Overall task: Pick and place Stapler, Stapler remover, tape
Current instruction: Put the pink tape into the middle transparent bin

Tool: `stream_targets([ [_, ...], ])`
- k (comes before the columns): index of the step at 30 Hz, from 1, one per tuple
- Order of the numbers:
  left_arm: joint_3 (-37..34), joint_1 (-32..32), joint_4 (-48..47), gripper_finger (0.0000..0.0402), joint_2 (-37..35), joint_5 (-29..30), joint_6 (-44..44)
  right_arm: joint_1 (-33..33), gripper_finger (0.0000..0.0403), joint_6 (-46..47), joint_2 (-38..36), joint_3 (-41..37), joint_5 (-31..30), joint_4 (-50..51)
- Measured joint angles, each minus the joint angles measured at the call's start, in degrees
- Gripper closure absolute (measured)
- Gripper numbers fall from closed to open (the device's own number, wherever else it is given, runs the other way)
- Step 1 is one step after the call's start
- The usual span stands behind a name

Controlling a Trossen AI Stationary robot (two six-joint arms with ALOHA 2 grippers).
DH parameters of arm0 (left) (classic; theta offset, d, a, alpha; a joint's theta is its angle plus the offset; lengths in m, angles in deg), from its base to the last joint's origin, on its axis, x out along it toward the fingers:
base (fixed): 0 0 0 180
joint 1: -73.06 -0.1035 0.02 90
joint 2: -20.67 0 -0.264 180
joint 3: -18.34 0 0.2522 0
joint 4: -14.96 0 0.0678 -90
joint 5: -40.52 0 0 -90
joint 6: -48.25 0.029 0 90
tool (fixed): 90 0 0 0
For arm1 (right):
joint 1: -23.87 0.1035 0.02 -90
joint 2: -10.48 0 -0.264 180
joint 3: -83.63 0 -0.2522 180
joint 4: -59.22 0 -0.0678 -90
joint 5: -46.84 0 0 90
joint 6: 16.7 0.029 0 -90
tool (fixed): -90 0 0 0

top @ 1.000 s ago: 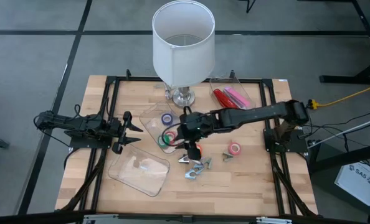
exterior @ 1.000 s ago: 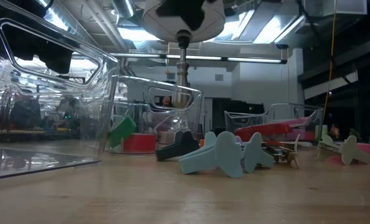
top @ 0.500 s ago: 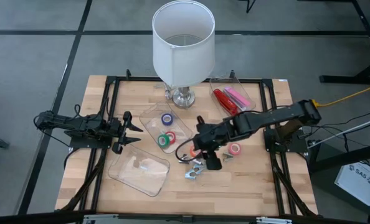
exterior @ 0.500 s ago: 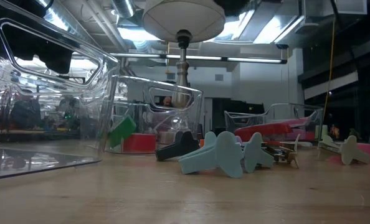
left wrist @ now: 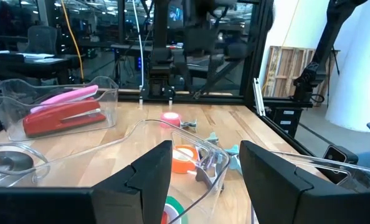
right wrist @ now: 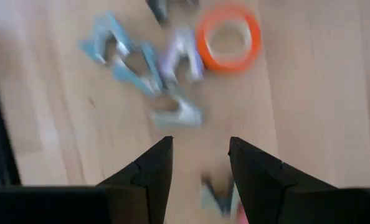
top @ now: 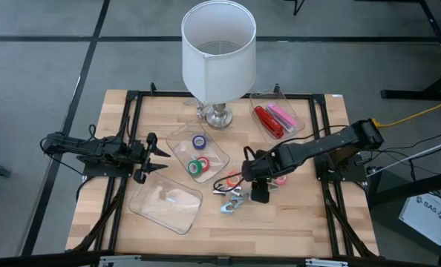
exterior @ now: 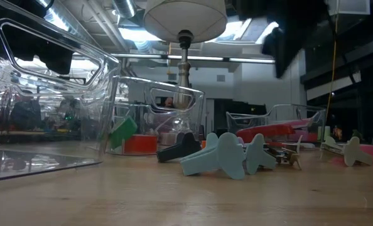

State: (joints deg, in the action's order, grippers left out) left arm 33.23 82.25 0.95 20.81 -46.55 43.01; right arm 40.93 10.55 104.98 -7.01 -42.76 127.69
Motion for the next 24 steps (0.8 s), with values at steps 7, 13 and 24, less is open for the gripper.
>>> stream_targets([
  [7, 0.0, 0.0, 0.0, 0.0217, 0.0, 0.0, 0.0, 2.1, 0.0242, 8.6, 0.0, -2.5, -2.1, 13.2],
  [13, 0.0, 0.0, 0.0, 0.0217, 0.0, 0.0, 0.0, 4.6, 0.0242, 10.1, 0.0, -5.4, -3.4, 16.7],
  [24, 0.0, 0.0, 0.0, 0.0217, 0.0, 0.0, 0.0, 6.2, 0.0242, 9.1, 0.1, -15.0, -3.2, 9.6],
])
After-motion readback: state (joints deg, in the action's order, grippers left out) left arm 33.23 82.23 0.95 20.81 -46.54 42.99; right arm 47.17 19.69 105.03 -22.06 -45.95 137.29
